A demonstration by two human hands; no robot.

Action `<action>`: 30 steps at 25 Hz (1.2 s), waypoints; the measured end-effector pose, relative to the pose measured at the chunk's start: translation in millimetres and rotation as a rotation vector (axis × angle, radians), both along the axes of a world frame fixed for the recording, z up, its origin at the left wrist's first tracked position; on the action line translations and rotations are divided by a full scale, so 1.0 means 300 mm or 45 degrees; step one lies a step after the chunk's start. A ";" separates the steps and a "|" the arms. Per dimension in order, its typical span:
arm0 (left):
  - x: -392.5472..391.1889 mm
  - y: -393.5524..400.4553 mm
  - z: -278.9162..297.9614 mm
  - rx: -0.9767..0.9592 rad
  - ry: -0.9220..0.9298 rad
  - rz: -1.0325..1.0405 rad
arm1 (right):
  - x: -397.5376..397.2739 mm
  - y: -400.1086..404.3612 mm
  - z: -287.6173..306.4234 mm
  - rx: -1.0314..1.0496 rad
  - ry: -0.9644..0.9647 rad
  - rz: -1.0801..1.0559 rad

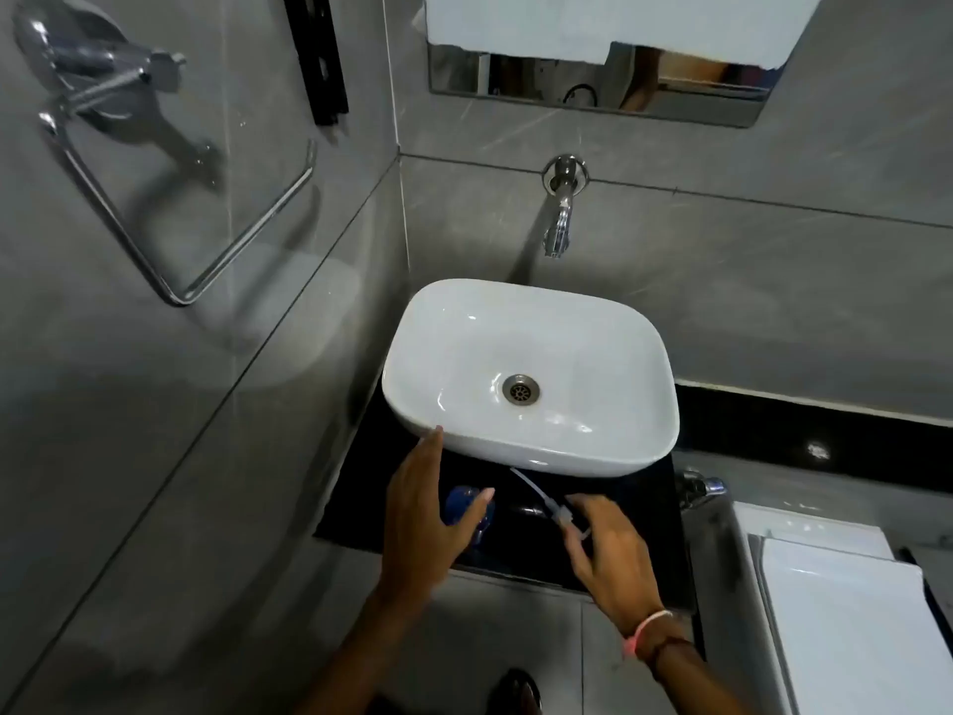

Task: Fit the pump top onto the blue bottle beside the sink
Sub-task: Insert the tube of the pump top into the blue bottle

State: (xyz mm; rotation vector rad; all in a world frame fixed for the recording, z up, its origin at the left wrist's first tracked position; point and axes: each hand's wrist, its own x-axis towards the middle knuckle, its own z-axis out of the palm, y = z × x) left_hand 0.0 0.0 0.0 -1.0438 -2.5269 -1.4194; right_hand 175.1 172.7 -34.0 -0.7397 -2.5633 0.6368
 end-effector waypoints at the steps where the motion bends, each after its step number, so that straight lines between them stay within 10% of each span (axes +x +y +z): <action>1: 0.016 -0.010 -0.042 -0.008 -0.130 0.014 | 0.012 -0.003 -0.040 -0.027 -0.113 -0.050; 9: 0.078 -0.015 -0.152 -0.148 -0.328 0.157 | -0.086 0.113 -0.090 -0.249 -0.347 -0.181; 18: 0.081 0.006 -0.168 -0.282 -0.135 0.150 | -0.043 0.021 0.175 -0.219 0.299 0.299; 30: 0.057 0.004 -0.208 -0.322 -0.059 0.099 | -0.271 0.003 0.395 0.376 -0.312 0.824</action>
